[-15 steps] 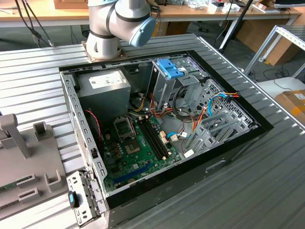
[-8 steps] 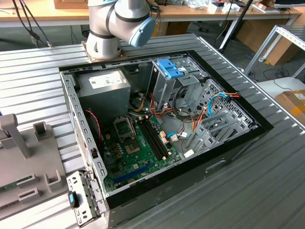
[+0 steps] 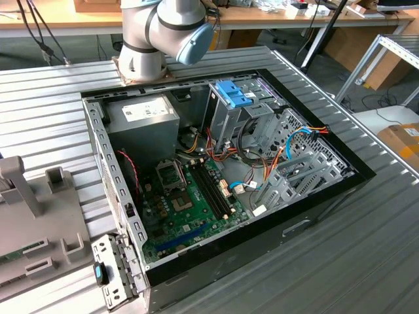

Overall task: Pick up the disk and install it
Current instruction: 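Reach for the disk, then pick up the disk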

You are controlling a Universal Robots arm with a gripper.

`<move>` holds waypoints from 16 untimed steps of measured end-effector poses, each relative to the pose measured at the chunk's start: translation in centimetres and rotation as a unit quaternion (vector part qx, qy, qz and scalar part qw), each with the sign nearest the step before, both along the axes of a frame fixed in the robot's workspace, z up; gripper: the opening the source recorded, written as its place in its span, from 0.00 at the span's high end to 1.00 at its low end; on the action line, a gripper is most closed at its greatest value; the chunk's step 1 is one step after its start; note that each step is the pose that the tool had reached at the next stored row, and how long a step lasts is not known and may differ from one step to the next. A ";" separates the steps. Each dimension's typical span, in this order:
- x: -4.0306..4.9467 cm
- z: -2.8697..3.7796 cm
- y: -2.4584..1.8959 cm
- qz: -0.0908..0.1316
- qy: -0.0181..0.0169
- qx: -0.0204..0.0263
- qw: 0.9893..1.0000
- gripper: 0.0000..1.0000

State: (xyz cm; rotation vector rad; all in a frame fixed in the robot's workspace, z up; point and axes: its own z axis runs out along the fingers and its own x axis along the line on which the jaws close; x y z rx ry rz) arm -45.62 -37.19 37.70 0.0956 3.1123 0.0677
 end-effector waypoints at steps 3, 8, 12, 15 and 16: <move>-0.01 -0.40 0.00 0.004 0.000 0.000 1.000 0.89; -0.02 -0.42 0.07 0.004 0.000 0.000 1.000 0.89; -0.02 -0.41 0.25 0.004 0.000 0.000 1.000 0.89; -0.02 -0.41 0.25 0.004 0.000 0.000 1.000 0.89; -0.02 -0.41 0.26 0.004 0.000 0.000 1.000 0.89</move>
